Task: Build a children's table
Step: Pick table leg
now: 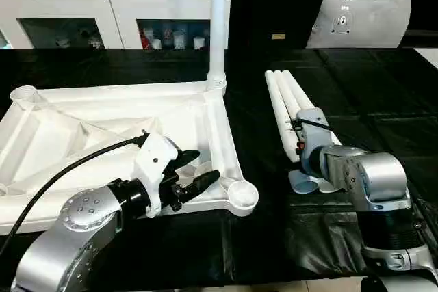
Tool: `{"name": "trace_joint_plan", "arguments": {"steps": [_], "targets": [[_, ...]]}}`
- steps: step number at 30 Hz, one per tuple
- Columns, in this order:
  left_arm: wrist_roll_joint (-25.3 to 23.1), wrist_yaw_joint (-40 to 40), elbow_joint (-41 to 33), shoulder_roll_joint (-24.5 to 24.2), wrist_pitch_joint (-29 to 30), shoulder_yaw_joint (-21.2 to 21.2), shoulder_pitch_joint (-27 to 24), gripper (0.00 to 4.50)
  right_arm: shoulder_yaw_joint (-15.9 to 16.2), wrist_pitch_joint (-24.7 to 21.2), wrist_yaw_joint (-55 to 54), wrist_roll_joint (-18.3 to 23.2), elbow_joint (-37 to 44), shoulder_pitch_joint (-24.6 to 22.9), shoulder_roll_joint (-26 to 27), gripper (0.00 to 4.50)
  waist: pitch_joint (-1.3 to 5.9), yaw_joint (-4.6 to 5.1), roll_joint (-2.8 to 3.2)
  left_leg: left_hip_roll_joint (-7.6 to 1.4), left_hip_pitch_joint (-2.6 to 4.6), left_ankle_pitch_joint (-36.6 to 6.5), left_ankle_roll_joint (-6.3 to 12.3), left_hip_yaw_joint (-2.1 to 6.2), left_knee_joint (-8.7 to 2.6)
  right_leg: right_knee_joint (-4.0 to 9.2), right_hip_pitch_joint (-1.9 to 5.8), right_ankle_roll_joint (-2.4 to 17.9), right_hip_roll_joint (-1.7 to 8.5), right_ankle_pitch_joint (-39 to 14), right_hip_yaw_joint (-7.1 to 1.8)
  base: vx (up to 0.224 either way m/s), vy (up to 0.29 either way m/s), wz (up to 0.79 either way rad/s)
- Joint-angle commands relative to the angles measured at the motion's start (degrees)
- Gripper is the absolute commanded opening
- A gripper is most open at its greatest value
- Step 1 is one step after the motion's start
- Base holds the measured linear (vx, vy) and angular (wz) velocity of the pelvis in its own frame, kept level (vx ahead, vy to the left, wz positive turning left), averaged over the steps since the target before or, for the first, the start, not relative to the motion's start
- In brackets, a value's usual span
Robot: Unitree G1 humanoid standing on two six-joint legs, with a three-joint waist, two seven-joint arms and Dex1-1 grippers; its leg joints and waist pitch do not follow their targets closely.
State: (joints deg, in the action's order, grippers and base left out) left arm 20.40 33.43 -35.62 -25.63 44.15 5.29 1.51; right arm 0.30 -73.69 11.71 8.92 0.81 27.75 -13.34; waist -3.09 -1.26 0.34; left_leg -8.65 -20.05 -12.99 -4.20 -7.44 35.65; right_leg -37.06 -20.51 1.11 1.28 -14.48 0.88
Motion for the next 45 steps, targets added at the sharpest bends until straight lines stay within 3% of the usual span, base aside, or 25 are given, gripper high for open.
{"name": "trace_joint_plan", "arguments": {"steps": [1, 7, 19, 20, 29, 30, 32, 33, 34, 35, 38, 42, 43, 44, 45], "targets": [[0.7, -0.7, -1.8, -0.3, 1.8, -0.6, 1.2, 2.95, -0.8, -1.9, 0.7, 1.2, -0.6, 0.9, 0.6, 4.50, 2.86, -0.06, 0.67, -3.20, -0.09, -2.9, -2.39, 0.69, -4.30, 4.20, 2.39, 11.8, 5.21, 2.1, -3.05, 0.000, 0.000, 0.00], [1.0, -0.8, -2.4, -0.9, 3.9, -0.1, 2.5, 2.97, -1.7, -3.3, 2.0, 3.0, -1.8, 1.0, 1.4, 4.31, 3.01, -0.26, 0.64, -3.23, -0.15, -2.1, -2.52, 0.60, -4.23, 4.11, 2.47, 11.8, 5.23, 3.1, -3.06, 0.000, 0.000, 0.00], [2.5, -1.0, -3.5, -2.6, 8.0, 0.4, 5.2, 2.98, -1.2, -1.0, 2.7, 3.1, -5.5, 1.3, 1.2, 3.25, 2.87, -0.59, 0.63, -3.21, -0.18, -2.9, -3.18, 0.45, -4.33, 4.25, 2.34, 11.6, 5.29, 1.6, -3.06, 0.000, 0.000, 0.00], [2.6, -1.0, -3.3, -2.7, 8.1, 0.4, 5.5, 2.98, -1.2, -0.8, 2.8, 3.0, -5.9, 1.4, 1.1, 3.15, 2.91, -0.66, 0.83, -3.20, -0.20, -2.6, -3.20, 0.46, -4.29, 4.21, 2.33, 11.5, 5.30, 1.9, -3.06, 0.000, 0.000, 0.00], [0.6, -1.8, 0.0, -1.9, 3.7, 1.4, 3.6, 2.98, -3.1, 0.0, 2.0, 3.0, -5.7, 1.2, 1.4, 2.65, 3.04, -0.64, 0.70, -3.36, -0.26, -1.8, -2.94, 0.23, -4.29, 4.14, 2.37, 11.4, 5.24, 3.8, -3.01, 0.000, 0.000, 0.00], [0.4, -1.9, 0.0, -2.1, 3.2, 1.2, 3.4, 2.98, -3.6, 0.3, 1.6, 3.0, -5.5, 1.2, 1.5, 2.63, 3.02, -0.53, 0.06, -3.39, -0.29, -1.7, -2.69, 0.10, -4.34, 4.12, 2.45, 11.5, 5.20, 3.7, -3.06, 0.000, 0.000, 0.00], [0.4, -1.9, 0.0, -2.1, 3.2, 1.2, 3.4, 2.98, -3.6, 0.3, 1.6, 3.0, -5.5, 1.2, 1.5, 2.63, 2.99, -0.55, 0.36, -3.44, -0.19, -1.6, -2.62, 0.05, -4.33, 4.14, 2.26, 11.5, 5.20, 3.3, -3.03, 0.000, 0.000, 0.00], [0.0, -2.3, 0.1, -2.2, 2.4, 0.8, 3.3, 2.98, -4.6, 1.3, 0.9, 3.0, -5.1, 1.2, 1.9, 2.62, 2.88, -0.54, 0.39, -3.47, -0.16, -2.4, -2.66, 0.01, -4.40, 4.27, 2.16, 11.3, 5.23, 1.8, -3.05, 0.000, 0.000, 0.00], [-0.8, -3.0, 1.3, -1.5, 0.5, 0.2, 3.1, 2.98, -6.6, 4.2, 0.0, 3.3, -4.5, 1.3, 3.0, 2.62, 2.89, -0.59, 0.94, -3.49, -0.17, -2.6, -2.81, 0.08, -4.40, 4.25, 2.10, 11.3, 5.30, 1.6, -3.05, 0.000, 0.000, 0.00], [-1.3, -3.5, 2.2, -1.0, -0.8, -0.2, 3.1, 2.98, -8.0, 6.3, -0.6, 3.6, -4.2, 1.3, 3.7, 2.62, 2.88, -0.39, 0.52, -3.47, -0.21, -3.3, -2.84, -0.10, -4.36, 4.45, 2.04, 11.1, 5.27, 0.9, -3.16, 0.000, 0.000, 0.00], [-4.8, -9.2, 7.7, 3.7, -7.2, -0.5, 3.3, 2.98, -19.2, 19.0, 0.1, 11.4, -1.5, 2.4, 9.6, 2.62, 2.99, -0.54, 0.58, -3.71, -0.24, -4.3, -1.80, -0.26, -4.38, 4.54, 2.04, 11.0, 5.67, 1.0, -3.44, 0.000, 0.000, 0.00], [-4.4, -11.5, 11.5, 7.0, -8.9, -1.6, 5.8, 2.98, -22.7, 26.3, 2.4, 15.5, 1.2, 2.5, 11.4, 2.62, 3.39, -0.83, 0.56, -3.58, -0.33, 1.3, -0.09, -0.17, -4.14, 3.72, 2.25, 11.1, 5.27, 9.7, -3.01, 0.000, 0.000, 0.00], [-3.3, -11.8, 12.9, 8.5, -9.3, -2.5, 7.5, 2.98, -24.7, 26.9, 2.9, 18.0, 1.9, 3.0, 12.7, 2.61, 3.37, -0.91, 0.60, -3.55, -0.25, 1.1, 0.05, -0.22, -4.13, 3.83, 2.19, 11.2, 5.29, 9.6, -3.03, 0.000, 0.000, 0.00], [-2.0, -11.7, 14.1, 9.8, -9.9, -3.6, 9.4, 2.98, -25.9, 27.7, 4.2, 20.0, 2.7, 3.1, 13.4, 2.61, 3.41, -1.12, 1.19, -3.47, -0.15, 0.3, 0.03, -0.27, -4.09, 3.91, 2.07, 11.6, 5.34, 8.8, -3.08, 0.000, 0.000, 0.00], [-1.2, -11.7, 14.9, 10.6, -10.3, -4.2, 10.7, 2.98, -26.4, 28.2, 5.2, 21.1, 3.2, 3.2, 13.7, 2.61, 3.38, -1.09, 1.11, -3.45, -0.16, -0.1, 0.05, -0.29, -4.12, 4.01, 2.08, 11.6, 5.25, 8.6, -3.06, 0.000, 0.000, 0.00]]}}
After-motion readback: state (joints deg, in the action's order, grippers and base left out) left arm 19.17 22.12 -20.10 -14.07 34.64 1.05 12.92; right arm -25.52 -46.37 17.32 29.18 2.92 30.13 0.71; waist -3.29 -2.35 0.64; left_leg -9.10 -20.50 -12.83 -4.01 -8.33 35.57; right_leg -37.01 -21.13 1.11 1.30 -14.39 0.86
